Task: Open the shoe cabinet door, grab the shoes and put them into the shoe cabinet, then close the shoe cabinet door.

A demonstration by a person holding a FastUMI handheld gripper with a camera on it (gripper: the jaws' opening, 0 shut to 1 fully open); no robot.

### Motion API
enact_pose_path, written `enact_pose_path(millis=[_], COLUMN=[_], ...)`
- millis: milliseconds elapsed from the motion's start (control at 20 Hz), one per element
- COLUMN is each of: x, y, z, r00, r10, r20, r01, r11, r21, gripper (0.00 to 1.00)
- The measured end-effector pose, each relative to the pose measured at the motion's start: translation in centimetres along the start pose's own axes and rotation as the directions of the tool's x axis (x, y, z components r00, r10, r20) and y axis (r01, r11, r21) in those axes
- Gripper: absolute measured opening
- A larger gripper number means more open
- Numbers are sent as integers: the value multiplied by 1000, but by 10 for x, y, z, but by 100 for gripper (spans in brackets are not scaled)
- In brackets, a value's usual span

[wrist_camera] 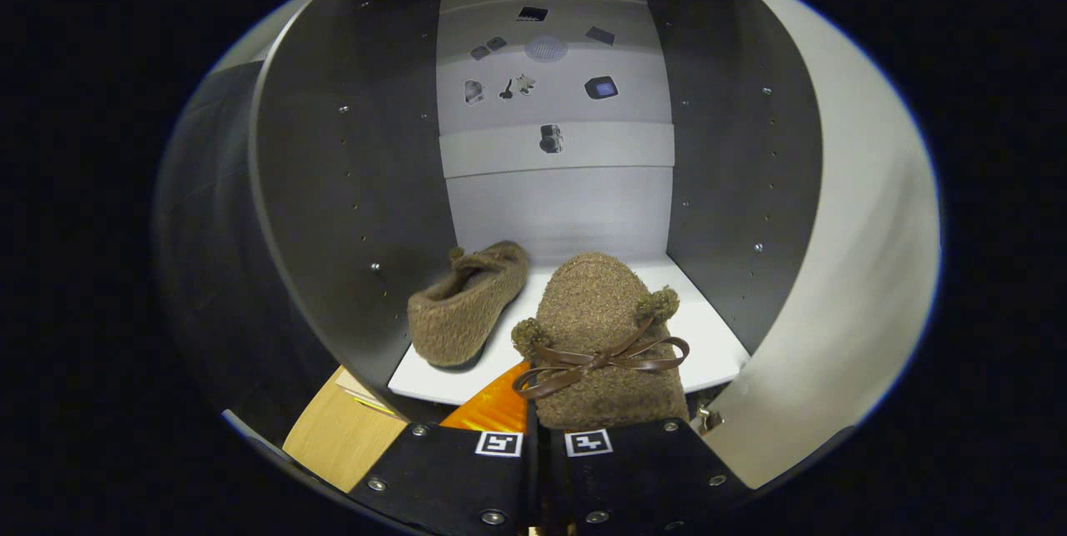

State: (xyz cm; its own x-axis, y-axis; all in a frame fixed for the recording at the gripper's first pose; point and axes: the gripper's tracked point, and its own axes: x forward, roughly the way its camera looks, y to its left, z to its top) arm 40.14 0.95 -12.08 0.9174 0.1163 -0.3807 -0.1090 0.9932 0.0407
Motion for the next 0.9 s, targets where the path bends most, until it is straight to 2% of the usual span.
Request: enact_pose_path(millis=[300, 550, 650, 900], x=[80, 136, 145, 152], y=[-9, -17, -22, -31], z=[41, 31, 24, 20], r00=[999, 994, 992, 988], r10=[10, -10, -26, -49], r20=[-43, -106, -127, -146], r01=[-11, 7, 21, 48], r11=[1000, 999, 999, 999], r21=[-17, -31, -39, -16], gripper=[5, 5, 5, 13])
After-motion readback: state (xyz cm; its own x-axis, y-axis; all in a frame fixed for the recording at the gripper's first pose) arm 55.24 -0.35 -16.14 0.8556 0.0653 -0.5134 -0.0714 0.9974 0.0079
